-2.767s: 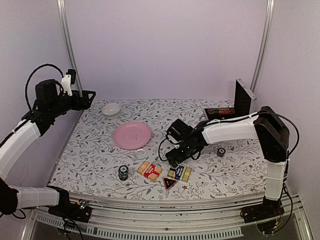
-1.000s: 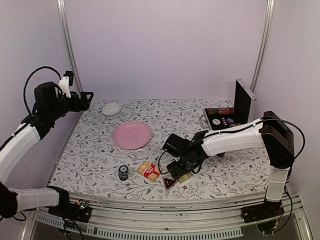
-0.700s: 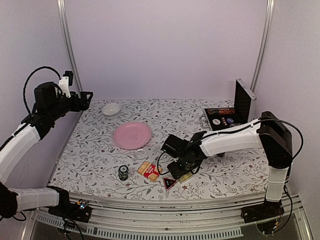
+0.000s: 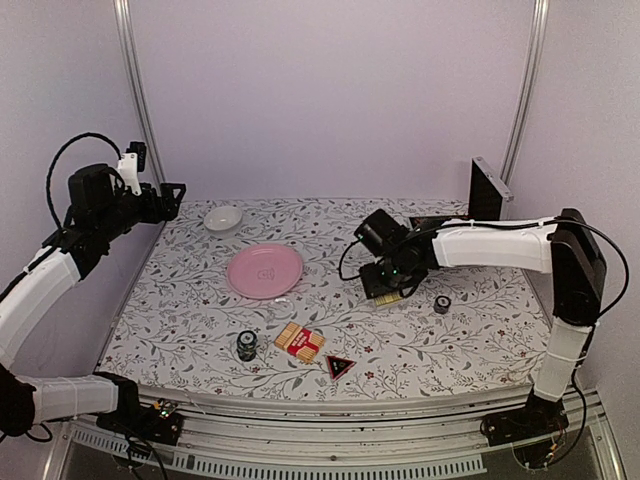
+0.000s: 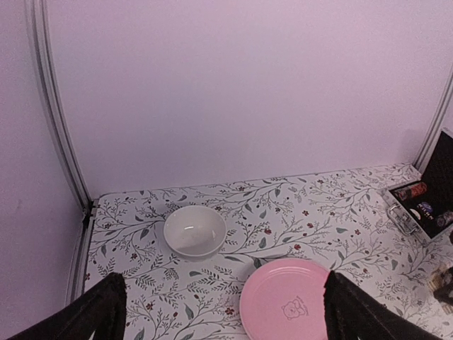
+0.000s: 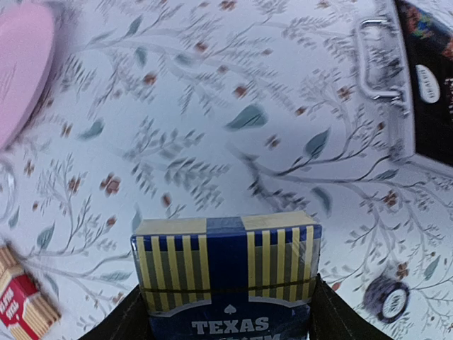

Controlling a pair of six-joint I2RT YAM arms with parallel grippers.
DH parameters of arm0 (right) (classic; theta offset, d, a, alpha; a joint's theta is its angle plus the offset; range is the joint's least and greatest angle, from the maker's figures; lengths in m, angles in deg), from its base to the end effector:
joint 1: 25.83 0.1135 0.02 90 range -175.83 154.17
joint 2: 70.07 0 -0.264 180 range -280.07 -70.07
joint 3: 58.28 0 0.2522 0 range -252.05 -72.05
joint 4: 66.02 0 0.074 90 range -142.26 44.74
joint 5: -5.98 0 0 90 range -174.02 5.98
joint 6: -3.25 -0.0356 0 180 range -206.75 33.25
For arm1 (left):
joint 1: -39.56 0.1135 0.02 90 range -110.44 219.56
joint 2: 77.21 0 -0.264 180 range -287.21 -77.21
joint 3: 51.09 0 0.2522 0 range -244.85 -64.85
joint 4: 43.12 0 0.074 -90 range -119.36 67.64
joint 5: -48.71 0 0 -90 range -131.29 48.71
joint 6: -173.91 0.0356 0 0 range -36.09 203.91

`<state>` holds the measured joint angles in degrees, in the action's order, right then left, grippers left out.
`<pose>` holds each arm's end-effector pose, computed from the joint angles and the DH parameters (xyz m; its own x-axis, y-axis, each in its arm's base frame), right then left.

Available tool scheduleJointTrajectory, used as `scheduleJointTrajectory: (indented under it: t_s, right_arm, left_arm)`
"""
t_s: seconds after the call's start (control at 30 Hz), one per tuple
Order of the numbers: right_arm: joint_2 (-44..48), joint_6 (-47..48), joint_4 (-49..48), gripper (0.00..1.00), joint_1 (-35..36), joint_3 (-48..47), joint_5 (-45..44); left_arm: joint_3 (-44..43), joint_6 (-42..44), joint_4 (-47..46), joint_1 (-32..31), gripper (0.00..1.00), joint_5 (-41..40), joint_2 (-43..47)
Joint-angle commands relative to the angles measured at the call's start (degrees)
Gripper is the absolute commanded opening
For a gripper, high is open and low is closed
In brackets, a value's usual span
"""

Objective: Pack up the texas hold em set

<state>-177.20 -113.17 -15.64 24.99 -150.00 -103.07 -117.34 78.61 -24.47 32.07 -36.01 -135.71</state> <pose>0.2523 0.2911 0.2006 -0.8044 -0.3213 -0.4997 -0.3241 0.9423 -0.0841 0.2370 -0.0345 0.3519 -0.2069 -0.0656 -0.9762 0.2011 0.9736 -0.1080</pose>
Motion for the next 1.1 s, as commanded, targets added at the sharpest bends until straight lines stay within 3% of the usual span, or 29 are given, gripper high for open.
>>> scheduleJointTrajectory:
  t_s: [0.0,0.4,1.07]
  right_arm:
    - [3.3,4.3,-5.4,0.62,-10.4,-3.4,-3.7]
    - [-10.1,14.3,-9.9,0.61,-29.5,-16.5,1.9]
    - [-21.4,25.1,-10.8,0.62,-36.0,-25.5,7.0]
  left_arm:
    - [0.4,0.7,-1.3,-0.4,0.97,-0.6,1.3]
    - [0.6,0.8,-1.5,-0.5,0.97,-0.6,2.1]
    - [0.7,0.6,-1.6,-0.6,0.97,-0.1,1.2]
